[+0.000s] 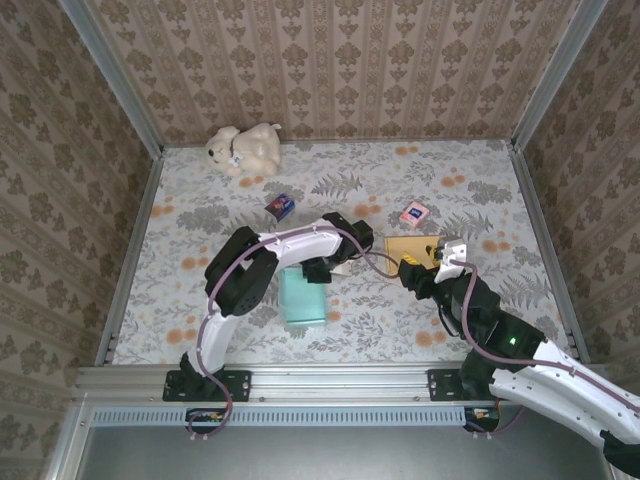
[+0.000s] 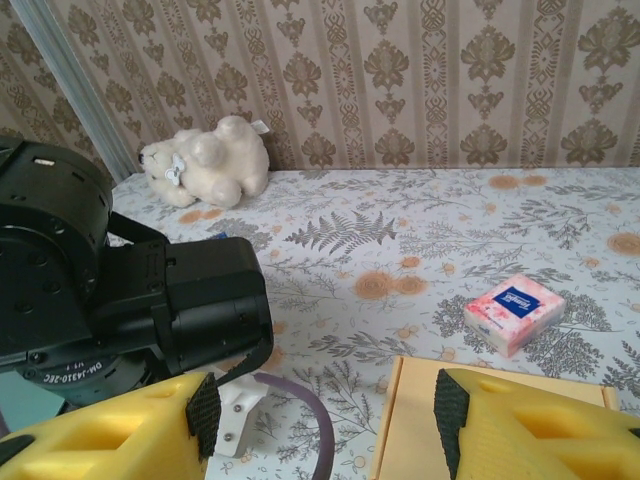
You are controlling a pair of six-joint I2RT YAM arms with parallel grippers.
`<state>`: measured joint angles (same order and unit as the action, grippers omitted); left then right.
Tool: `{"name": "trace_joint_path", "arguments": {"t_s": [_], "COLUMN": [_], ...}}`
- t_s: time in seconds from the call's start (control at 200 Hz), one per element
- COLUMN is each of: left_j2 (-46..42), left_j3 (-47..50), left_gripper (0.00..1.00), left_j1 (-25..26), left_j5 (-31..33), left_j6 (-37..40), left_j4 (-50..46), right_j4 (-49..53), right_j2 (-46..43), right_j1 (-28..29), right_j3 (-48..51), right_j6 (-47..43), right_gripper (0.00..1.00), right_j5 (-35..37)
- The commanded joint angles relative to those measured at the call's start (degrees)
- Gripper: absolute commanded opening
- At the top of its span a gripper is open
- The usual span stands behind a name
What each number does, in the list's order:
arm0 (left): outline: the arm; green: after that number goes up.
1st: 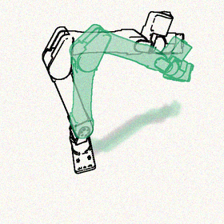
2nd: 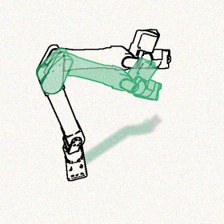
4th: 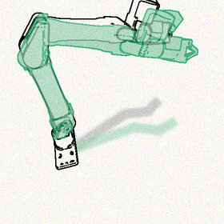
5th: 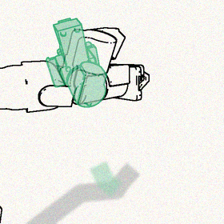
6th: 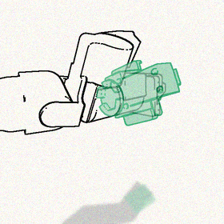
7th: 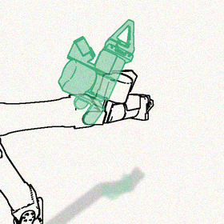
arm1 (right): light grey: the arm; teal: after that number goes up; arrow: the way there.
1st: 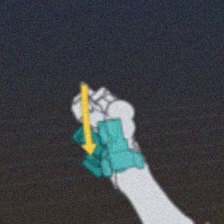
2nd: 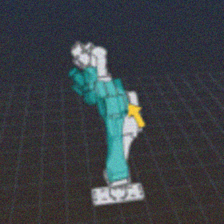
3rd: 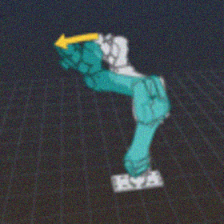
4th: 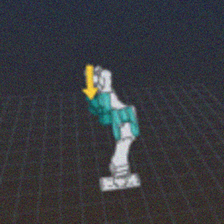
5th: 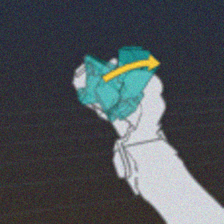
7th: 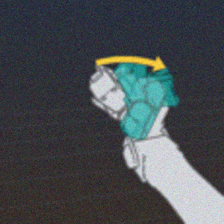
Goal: Fold the paper box
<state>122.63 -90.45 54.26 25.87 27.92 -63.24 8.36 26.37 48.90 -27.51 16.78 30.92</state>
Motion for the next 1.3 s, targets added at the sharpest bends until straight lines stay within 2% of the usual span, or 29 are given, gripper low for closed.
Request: {"name": "trace_joint_path", "arguments": {"t_s": [0.0,0.305,0.56,0.655,0.74,1.295], "left_j2": [5.1,3.4,0.6,0.2,-0.3,-8.9], "left_j3": [4.5,7.1,6.9,6.4,5.7,5.6], "left_gripper": [0.00,0.03,0.20,0.30,0.33,0.39], "left_j1": [-0.1,0.9,1.0,0.9,1.0,0.5], "left_j5": [0.4,0.1,1.4,2.5,3.4,7.3], "left_j6": [1.1,5.6,7.1,7.4,7.6,7.6], "left_j4": [13.3,18.5,19.3,19.3,19.0,18.2], "right_j4": [-0.2,-0.1,-0.1,-0.2,-0.2,-0.5], "right_j2": [0.0,-0.1,0.0,0.1,0.1,3.0], "right_j1": [-0.3,-0.3,-0.2,-0.2,-0.3,-0.2], "right_j3": [0.6,0.6,0.7,0.8,0.8,0.3], "right_j6": [1.0,1.4,1.4,1.3,1.2,1.2], "right_gripper": [0.61,0.61,0.61,0.61,0.61,0.62], "right_j5": [0.2,-0.1,0.0,0.2,0.4,-0.6]}}
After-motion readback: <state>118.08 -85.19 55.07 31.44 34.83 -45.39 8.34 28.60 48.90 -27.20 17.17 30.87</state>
